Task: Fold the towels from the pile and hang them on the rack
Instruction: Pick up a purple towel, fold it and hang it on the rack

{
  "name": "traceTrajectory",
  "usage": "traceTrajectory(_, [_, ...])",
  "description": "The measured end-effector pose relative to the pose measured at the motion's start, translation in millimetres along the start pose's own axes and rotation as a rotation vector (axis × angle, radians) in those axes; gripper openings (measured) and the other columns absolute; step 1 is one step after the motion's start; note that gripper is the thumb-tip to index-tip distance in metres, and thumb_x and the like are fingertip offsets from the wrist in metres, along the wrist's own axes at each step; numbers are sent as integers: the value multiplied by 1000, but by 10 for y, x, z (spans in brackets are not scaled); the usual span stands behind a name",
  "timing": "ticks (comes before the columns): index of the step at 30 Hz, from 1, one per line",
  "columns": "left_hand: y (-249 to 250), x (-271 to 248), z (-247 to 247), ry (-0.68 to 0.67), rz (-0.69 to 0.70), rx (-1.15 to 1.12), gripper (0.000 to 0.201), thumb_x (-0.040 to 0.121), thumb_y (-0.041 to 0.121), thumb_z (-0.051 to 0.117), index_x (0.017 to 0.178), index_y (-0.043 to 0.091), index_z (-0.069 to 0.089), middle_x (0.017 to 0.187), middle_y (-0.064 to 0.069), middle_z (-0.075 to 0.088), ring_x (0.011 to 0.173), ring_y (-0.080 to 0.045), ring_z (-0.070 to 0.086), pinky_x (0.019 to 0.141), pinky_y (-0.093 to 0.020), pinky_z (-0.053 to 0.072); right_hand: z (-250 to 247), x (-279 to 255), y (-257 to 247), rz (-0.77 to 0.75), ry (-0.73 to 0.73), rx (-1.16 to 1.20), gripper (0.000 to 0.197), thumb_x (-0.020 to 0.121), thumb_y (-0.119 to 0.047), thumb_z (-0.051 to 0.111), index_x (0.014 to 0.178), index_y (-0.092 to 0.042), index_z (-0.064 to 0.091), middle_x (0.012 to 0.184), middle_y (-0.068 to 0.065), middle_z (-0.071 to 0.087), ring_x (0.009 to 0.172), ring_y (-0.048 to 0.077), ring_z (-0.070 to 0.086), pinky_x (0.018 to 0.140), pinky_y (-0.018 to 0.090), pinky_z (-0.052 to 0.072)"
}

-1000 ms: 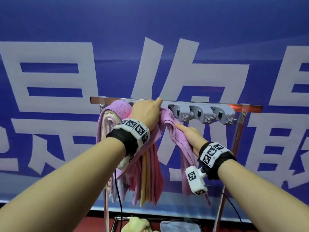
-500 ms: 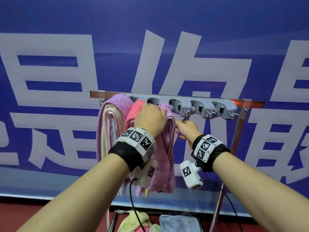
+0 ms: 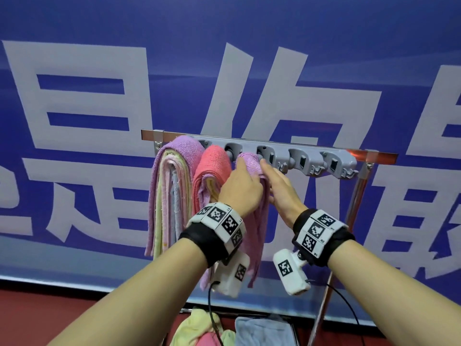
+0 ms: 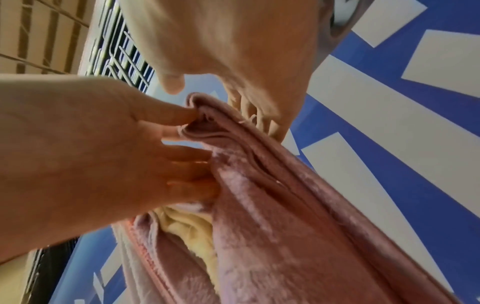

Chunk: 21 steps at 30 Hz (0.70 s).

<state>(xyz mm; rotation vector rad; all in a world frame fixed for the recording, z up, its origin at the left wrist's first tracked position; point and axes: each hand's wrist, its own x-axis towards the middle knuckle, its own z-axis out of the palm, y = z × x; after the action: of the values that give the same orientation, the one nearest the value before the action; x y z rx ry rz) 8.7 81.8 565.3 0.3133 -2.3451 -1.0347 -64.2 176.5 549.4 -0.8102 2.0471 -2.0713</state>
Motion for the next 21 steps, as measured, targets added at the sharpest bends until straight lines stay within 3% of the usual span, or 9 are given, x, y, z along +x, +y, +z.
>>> traceTrajectory(2, [-65, -39, 152, -59, -22, -262, 89, 82, 37, 58, 157, 27, 9, 145, -12, 52, 126, -28, 57, 107, -46, 45, -5, -1, -36, -42, -2, -60, 33, 95, -54, 63, 106, -23, 70, 98, -8, 75, 93, 5, 70, 91, 31, 53])
traceTrajectory(4, [-211, -54, 338, -96, -12, -472, 109, 68, 27, 67, 155, 39, 3, 137, -7, 58, 120, -20, 62, 102, -46, 51, -12, -1, -60, -65, 10, -167, 38, 93, -51, 69, 114, -19, 69, 109, -2, 74, 104, 11, 70, 104, 38, 52])
traceTrajectory(6, [-396, -27, 523, -129, -7, -601, 119, 65, 12, 75, 156, 37, 3, 136, -4, 59, 122, -13, 61, 103, -41, 52, -24, -13, -65, -92, 5, -247, 43, 90, -52, 71, 118, -18, 67, 113, 1, 73, 107, 13, 70, 106, 42, 52])
traceTrajectory(8, [-425, -109, 514, -181, 9, -613, 118, 64, 6, 80, 155, 34, 10, 140, -2, 54, 128, -14, 56, 103, -36, 51, -22, -55, -69, -102, -7, -291, 60, 77, -68, 71, 116, -23, 65, 111, -2, 73, 105, 13, 70, 102, 42, 53])
traceTrajectory(11, [-459, -203, 490, -285, -34, -485, 93, 73, 5, 78, 146, 21, 21, 131, 4, 54, 126, -13, 54, 94, -14, 48, 77, -124, -18, -119, 48, -421, 61, 71, -68, 76, 111, -26, 59, 102, -6, 70, 95, 12, 68, 88, 36, 55])
traceTrajectory(14, [-560, -293, 429, -304, -51, -250, 113, 62, 42, 72, 155, 23, 11, 142, -7, 54, 128, -20, 55, 107, -34, 46, 209, -117, 102, -135, 168, -581, 42, 81, -38, 79, 111, -21, 54, 96, -2, 64, 92, 24, 65, 82, 38, 53])
traceTrajectory(15, [-601, -326, 388, -312, -70, -162, 117, 64, 47, 70, 157, 26, 4, 143, -11, 53, 127, -23, 57, 109, -36, 45, 239, -111, 140, -123, 196, -595, 39, 83, -32, 77, 114, -20, 55, 97, 0, 64, 93, 28, 65, 83, 38, 54])
traceTrajectory(18, [-683, -427, 128, -353, -77, 101, 105, 85, 38, 69, 160, 23, -3, 150, -18, 47, 132, -31, 52, 108, -30, 39, 265, -115, 288, -85, 235, -624, 31, 83, -21, 69, 113, -18, 61, 99, 8, 70, 96, 34, 66, 85, 40, 55])
traceTrajectory(21, [-748, -496, -28, -359, -22, 278, 94, 92, 33, 62, 161, 16, 1, 156, -15, 39, 136, -29, 47, 110, -31, 38, 191, -195, 367, -122, 282, -724, 26, 88, -12, 63, 113, -16, 61, 97, 16, 71, 93, 40, 65, 84, 43, 55])
